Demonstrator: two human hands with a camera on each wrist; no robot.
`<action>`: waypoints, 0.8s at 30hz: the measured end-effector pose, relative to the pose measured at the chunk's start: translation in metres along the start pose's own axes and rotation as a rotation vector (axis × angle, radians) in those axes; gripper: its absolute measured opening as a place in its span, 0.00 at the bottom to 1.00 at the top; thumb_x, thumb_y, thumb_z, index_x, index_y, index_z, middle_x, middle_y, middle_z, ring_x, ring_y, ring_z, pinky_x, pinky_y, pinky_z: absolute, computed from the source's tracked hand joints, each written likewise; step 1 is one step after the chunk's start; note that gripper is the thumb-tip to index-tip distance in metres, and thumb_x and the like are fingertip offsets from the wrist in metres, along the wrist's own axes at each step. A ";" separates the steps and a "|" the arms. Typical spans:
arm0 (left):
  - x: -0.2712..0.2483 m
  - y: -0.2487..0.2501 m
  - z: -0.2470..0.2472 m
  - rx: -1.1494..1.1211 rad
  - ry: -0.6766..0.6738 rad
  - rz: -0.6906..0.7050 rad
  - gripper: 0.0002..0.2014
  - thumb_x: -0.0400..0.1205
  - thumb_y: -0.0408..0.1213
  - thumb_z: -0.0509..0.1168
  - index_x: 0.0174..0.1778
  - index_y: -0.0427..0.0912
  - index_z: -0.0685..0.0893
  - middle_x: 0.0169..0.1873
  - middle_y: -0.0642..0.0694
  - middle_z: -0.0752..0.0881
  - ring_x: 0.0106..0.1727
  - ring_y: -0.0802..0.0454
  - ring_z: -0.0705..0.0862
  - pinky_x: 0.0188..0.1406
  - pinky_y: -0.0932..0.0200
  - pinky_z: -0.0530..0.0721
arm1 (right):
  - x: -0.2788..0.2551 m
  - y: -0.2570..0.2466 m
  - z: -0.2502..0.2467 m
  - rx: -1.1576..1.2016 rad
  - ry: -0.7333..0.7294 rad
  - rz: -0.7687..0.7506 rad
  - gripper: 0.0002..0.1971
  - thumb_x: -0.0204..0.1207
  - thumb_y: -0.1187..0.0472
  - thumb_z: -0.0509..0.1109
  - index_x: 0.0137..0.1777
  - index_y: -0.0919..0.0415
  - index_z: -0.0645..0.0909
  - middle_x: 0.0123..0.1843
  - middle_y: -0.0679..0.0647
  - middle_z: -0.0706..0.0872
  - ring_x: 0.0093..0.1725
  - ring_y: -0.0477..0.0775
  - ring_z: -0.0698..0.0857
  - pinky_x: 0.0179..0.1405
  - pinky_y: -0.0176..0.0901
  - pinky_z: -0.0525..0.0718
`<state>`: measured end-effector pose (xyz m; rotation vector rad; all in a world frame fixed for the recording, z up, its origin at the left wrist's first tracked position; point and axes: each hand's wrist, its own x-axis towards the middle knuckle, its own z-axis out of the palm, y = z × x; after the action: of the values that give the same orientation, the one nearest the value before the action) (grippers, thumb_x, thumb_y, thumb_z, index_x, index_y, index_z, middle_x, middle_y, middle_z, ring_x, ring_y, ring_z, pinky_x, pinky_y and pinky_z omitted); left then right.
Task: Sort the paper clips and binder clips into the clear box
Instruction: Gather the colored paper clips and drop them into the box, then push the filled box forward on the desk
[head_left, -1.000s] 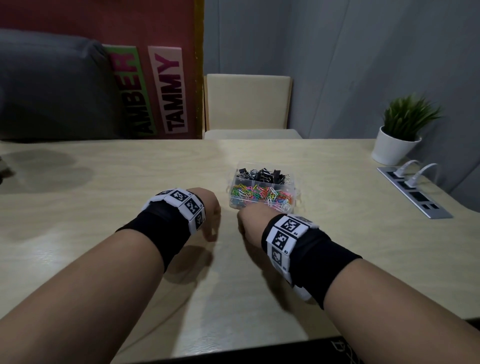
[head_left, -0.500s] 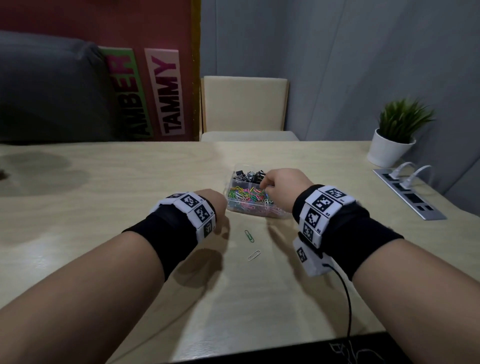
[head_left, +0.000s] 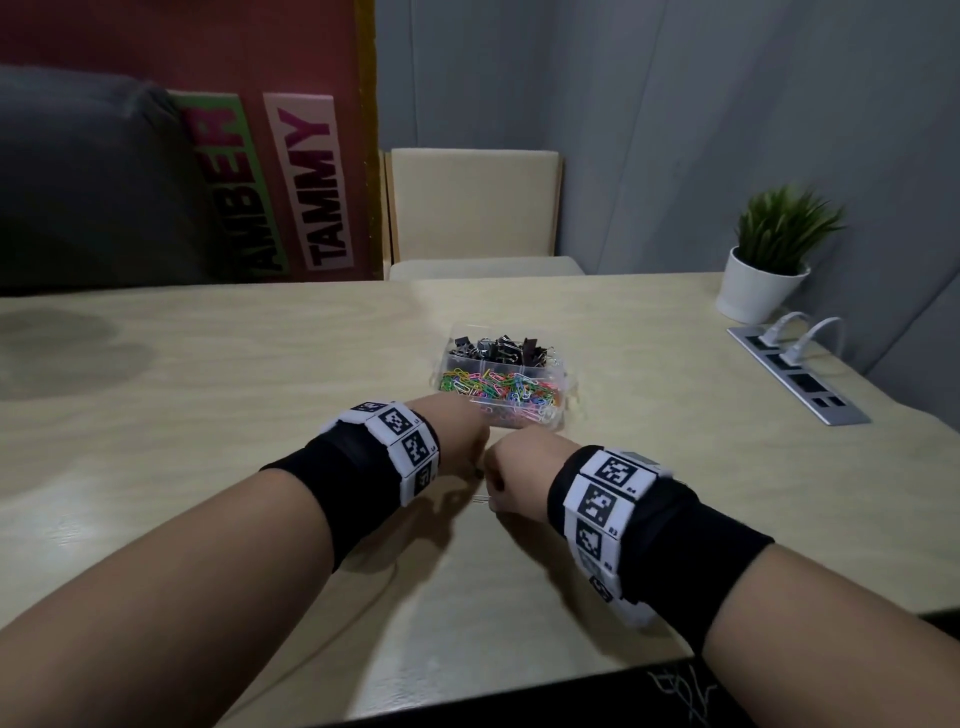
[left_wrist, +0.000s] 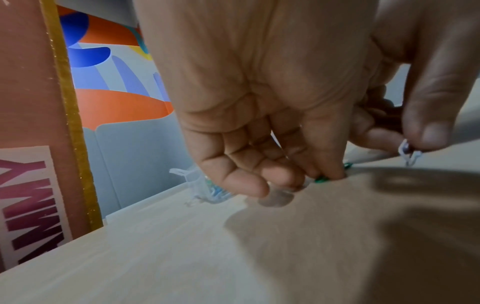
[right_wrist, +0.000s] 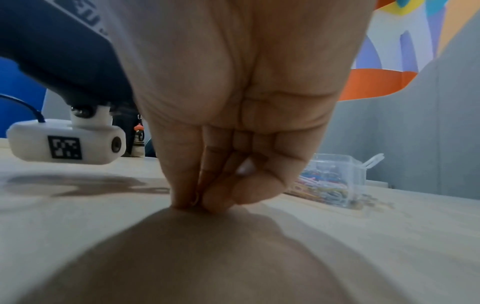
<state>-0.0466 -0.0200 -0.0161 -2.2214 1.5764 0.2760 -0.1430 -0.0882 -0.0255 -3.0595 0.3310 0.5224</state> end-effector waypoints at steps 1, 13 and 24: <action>0.000 0.001 0.001 -0.010 -0.014 -0.011 0.15 0.81 0.43 0.64 0.52 0.35 0.89 0.45 0.38 0.88 0.43 0.39 0.82 0.44 0.56 0.78 | 0.002 0.000 0.000 -0.009 -0.015 0.011 0.11 0.79 0.59 0.66 0.55 0.63 0.85 0.43 0.59 0.83 0.41 0.61 0.78 0.39 0.42 0.74; -0.003 0.003 -0.004 -0.104 -0.006 -0.013 0.13 0.78 0.43 0.69 0.55 0.41 0.87 0.51 0.41 0.88 0.54 0.41 0.86 0.45 0.57 0.81 | 0.023 0.060 -0.037 0.223 0.268 0.359 0.11 0.79 0.63 0.63 0.52 0.63 0.88 0.52 0.57 0.90 0.54 0.59 0.87 0.54 0.44 0.85; 0.020 -0.027 -0.017 -0.343 0.312 -0.293 0.17 0.84 0.36 0.60 0.65 0.57 0.83 0.64 0.47 0.85 0.65 0.43 0.82 0.60 0.50 0.81 | 0.005 0.047 -0.015 0.203 0.259 0.351 0.18 0.77 0.69 0.59 0.63 0.65 0.82 0.64 0.61 0.74 0.60 0.62 0.80 0.60 0.49 0.80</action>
<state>-0.0150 -0.0365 -0.0032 -2.8402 1.4024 0.1248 -0.1434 -0.1361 -0.0121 -2.8776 0.8794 0.0847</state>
